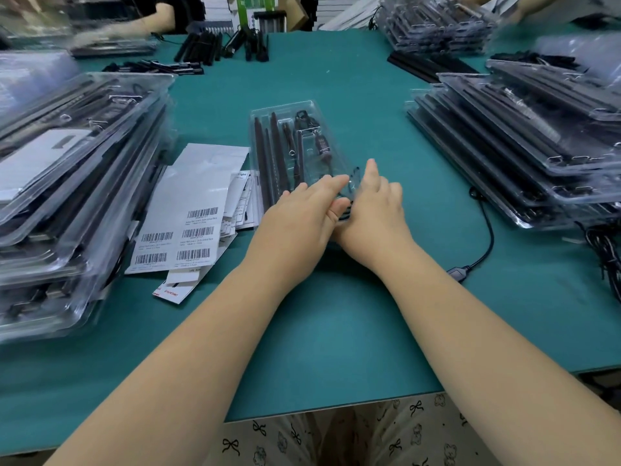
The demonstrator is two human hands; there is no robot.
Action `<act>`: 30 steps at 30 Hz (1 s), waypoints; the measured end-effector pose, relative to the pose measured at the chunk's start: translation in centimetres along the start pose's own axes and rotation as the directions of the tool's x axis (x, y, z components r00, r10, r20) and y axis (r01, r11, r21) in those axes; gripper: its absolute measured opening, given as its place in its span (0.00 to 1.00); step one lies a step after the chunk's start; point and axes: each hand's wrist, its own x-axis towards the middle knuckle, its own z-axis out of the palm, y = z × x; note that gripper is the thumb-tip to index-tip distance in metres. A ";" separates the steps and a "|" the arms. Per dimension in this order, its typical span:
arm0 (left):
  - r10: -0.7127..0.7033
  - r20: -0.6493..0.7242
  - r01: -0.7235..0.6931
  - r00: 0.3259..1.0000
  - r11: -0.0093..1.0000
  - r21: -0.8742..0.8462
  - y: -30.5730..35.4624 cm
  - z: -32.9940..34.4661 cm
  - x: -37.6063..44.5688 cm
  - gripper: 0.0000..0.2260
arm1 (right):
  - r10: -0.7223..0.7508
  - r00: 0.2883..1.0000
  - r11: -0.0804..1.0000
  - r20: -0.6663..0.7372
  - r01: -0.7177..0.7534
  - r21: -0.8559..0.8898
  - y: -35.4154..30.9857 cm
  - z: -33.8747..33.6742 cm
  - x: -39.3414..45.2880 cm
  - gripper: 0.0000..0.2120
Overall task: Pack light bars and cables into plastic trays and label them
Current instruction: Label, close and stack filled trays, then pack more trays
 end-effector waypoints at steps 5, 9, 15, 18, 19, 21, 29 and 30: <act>0.017 0.012 -0.017 1.000 1.000 0.016 0.0 0.1 0.0 0.18 | 0.058 0.996 0.997 0.069 -0.055 -0.047 0.1 -0.1 0.1 0.27; 0.054 0.007 -0.054 0.999 0.998 0.042 0.1 0.0 0.0 0.18 | -0.024 0.985 1.000 0.173 0.026 -0.008 0.0 0.0 0.4 0.36; 0.045 -0.022 -0.045 0.999 0.999 0.031 -0.1 -0.1 -0.1 0.18 | -0.076 0.994 0.946 0.077 0.048 0.321 -0.1 0.1 0.2 0.33; 0.037 0.010 -0.038 0.999 0.998 0.059 -0.2 -0.1 0.0 0.20 | -0.047 0.996 0.857 0.073 0.003 0.515 0.0 -0.1 0.2 0.36; 0.046 0.026 -0.048 0.999 0.995 0.083 -0.3 -0.1 0.0 0.20 | -0.031 0.996 0.822 0.085 -0.022 0.568 0.1 -0.2 0.1 0.38; 0.046 0.058 -0.052 0.997 0.993 0.110 -0.4 0.0 0.0 0.21 | 0.007 0.997 0.760 0.074 -0.054 0.648 0.4 -0.5 0.3 0.41; 0.090 0.004 -0.090 0.996 0.992 0.085 -1.2 0.0 0.3 0.24 | -0.030 0.996 0.727 0.079 -0.033 0.686 0.8 -0.2 0.6 0.43; 0.080 0.015 -0.081 0.997 0.993 0.081 -1.4 -0.2 0.3 0.26 | -0.019 0.998 0.728 0.064 -0.030 0.685 0.9 -0.2 0.7 0.42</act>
